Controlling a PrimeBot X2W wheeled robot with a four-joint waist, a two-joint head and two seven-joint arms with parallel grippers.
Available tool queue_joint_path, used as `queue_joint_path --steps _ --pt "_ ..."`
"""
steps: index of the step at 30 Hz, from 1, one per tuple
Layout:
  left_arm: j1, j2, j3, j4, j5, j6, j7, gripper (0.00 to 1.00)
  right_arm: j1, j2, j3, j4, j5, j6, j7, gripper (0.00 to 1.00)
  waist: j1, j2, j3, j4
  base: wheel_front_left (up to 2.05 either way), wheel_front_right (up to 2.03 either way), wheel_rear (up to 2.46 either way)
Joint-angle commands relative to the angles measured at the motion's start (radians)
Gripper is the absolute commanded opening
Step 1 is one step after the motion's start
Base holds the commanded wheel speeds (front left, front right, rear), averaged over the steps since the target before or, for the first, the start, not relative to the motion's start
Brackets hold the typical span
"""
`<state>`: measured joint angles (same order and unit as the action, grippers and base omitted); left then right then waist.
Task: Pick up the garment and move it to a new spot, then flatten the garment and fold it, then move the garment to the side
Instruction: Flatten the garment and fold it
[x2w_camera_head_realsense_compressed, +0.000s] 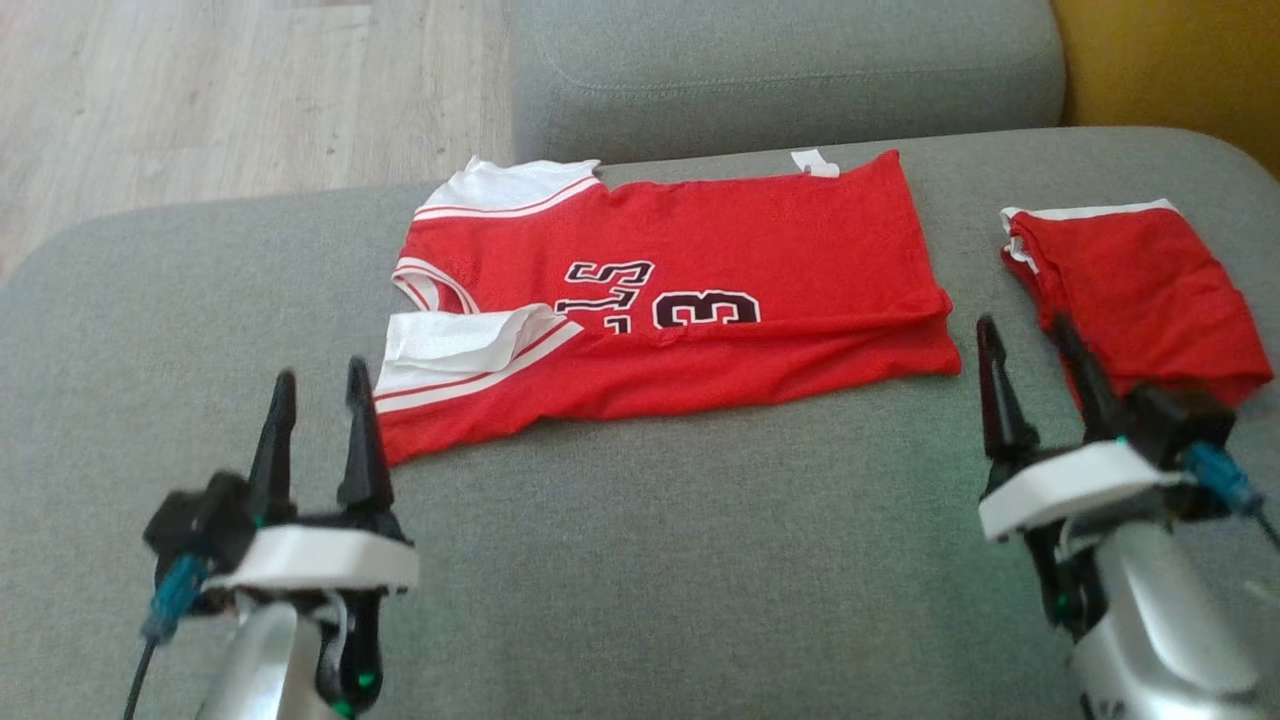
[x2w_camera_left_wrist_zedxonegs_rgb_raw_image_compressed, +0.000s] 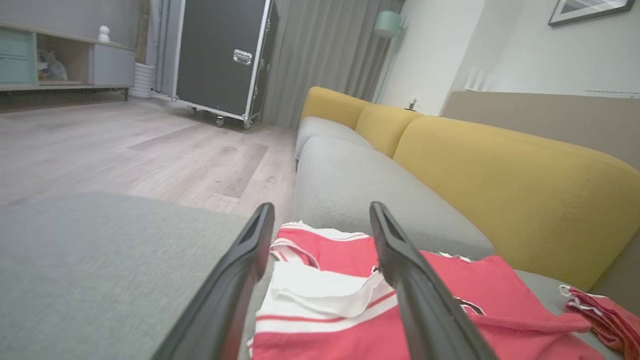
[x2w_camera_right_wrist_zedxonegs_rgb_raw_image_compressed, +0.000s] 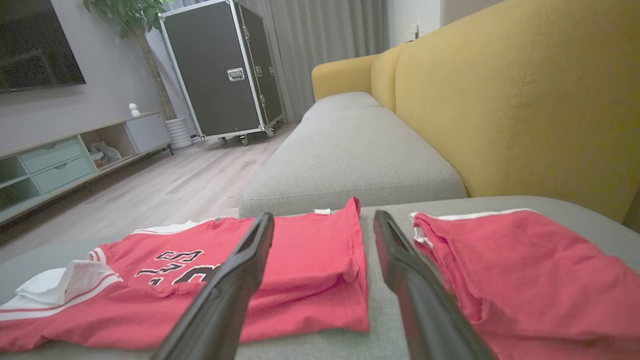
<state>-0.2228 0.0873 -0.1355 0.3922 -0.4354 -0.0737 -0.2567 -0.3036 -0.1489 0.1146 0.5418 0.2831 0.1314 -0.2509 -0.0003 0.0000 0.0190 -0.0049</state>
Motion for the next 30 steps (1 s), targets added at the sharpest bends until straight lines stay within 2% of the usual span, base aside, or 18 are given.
queue_joint_path --steps 1,6,11,18,25,29,30 --pt "-0.022 0.002 0.060 -0.025 0.011 -0.008 -0.005 1.00 0.000 0.019 0.005 -0.045 -0.020 -0.001 -0.011 1.00 0.0003 0.0000 0.003 -0.002 0.00 0.00 0.00" --pt "-0.022 -0.019 0.071 0.013 0.054 -0.025 -0.005 1.00 0.021 0.055 -0.023 -0.079 -0.047 -0.001 -0.011 1.00 0.0003 0.0000 0.027 -0.009 0.00 0.00 0.00" --pt "-0.081 -0.021 0.053 0.146 0.075 -0.031 -0.002 1.00 0.001 0.066 -0.023 -0.099 -0.067 -0.001 -0.011 1.00 0.0003 0.0000 0.066 -0.028 0.00 0.00 0.00" --pt "-0.208 0.008 0.066 0.380 0.074 0.019 0.083 1.00 -0.022 0.073 -0.023 -0.120 -0.072 -0.001 -0.011 1.00 0.0003 0.0000 0.133 -0.067 0.00 0.00 0.00" --pt "-0.300 0.035 0.076 0.521 0.069 0.049 0.124 1.00 -0.040 0.079 -0.019 -0.142 -0.070 -0.001 -0.011 1.00 0.0003 0.0000 0.186 -0.091 0.00 0.00 0.00" --pt "-0.338 0.044 0.064 0.603 0.070 0.045 0.171 1.00 -0.047 0.083 -0.019 -0.149 -0.070 -0.001 -0.011 1.00 0.0003 0.0000 0.205 -0.100 0.00 0.00 0.00" --pt "-0.344 0.045 0.057 0.621 0.072 0.041 0.185 0.95 -0.047 0.084 -0.021 -0.148 -0.070 -0.001 -0.011 1.00 0.0003 0.0000 0.207 -0.101 0.00 0.00 0.00"
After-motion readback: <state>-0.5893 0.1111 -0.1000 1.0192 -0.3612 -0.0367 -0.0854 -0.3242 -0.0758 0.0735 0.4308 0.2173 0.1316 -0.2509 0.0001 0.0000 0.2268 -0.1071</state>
